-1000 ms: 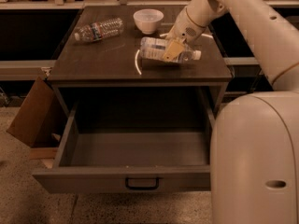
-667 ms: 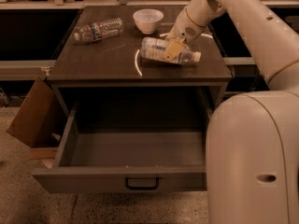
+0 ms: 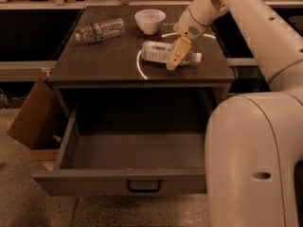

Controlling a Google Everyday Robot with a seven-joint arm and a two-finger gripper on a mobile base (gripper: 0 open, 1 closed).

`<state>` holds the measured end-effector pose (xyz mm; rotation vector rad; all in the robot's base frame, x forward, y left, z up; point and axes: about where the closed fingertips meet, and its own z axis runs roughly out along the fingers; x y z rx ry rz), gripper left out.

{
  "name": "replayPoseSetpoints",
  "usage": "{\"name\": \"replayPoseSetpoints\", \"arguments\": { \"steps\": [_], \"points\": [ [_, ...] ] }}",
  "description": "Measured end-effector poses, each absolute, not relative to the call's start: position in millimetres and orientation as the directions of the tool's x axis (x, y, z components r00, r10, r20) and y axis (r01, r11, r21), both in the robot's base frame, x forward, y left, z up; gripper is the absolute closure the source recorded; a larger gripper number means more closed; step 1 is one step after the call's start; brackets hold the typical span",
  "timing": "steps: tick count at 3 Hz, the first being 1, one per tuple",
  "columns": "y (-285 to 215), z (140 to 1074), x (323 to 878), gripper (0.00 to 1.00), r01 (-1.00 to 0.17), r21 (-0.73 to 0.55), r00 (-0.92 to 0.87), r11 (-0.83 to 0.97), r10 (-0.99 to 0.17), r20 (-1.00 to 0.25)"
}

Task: Pick blue plastic bottle from top drawer and place on counter

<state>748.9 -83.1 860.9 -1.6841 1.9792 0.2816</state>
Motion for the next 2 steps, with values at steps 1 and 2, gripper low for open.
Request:
{"name": "replayPoseSetpoints", "arguments": {
  "steps": [1, 2],
  "points": [
    [-106, 884, 746, 0.0, -0.949, -0.216, -0.093, 0.231, -0.857, -0.506],
    [-134, 917, 737, 0.0, -0.926, -0.276, -0.085, 0.257, -0.855, -0.512]
  ]
}}
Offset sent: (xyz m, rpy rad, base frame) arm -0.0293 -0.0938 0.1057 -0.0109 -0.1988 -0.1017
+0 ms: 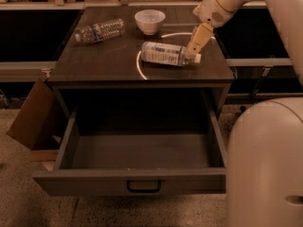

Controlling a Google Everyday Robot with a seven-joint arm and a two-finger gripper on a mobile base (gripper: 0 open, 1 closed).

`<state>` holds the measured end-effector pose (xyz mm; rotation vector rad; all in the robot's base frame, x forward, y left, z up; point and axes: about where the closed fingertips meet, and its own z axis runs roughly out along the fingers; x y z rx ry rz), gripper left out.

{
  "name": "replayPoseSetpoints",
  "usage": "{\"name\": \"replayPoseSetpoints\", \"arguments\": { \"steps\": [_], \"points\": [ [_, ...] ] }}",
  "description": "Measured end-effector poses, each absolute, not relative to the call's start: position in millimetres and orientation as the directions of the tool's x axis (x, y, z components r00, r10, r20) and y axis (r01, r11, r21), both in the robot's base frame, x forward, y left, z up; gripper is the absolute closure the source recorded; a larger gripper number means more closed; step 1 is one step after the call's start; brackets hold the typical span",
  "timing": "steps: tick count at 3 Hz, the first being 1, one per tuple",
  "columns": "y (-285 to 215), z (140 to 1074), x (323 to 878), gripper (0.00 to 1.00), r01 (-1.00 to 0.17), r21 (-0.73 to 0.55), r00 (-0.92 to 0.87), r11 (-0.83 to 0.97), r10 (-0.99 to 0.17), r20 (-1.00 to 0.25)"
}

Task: Pick blue plastic bottle from top drawer and place on counter

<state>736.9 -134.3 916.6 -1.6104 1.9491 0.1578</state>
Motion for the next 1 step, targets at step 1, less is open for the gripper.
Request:
{"name": "replayPoseSetpoints", "arguments": {
  "steps": [1],
  "points": [
    [-135.3, 917.7, 736.4, 0.0, -0.925, -0.277, -0.085, 0.258, -0.855, -0.512]
  ]
}}
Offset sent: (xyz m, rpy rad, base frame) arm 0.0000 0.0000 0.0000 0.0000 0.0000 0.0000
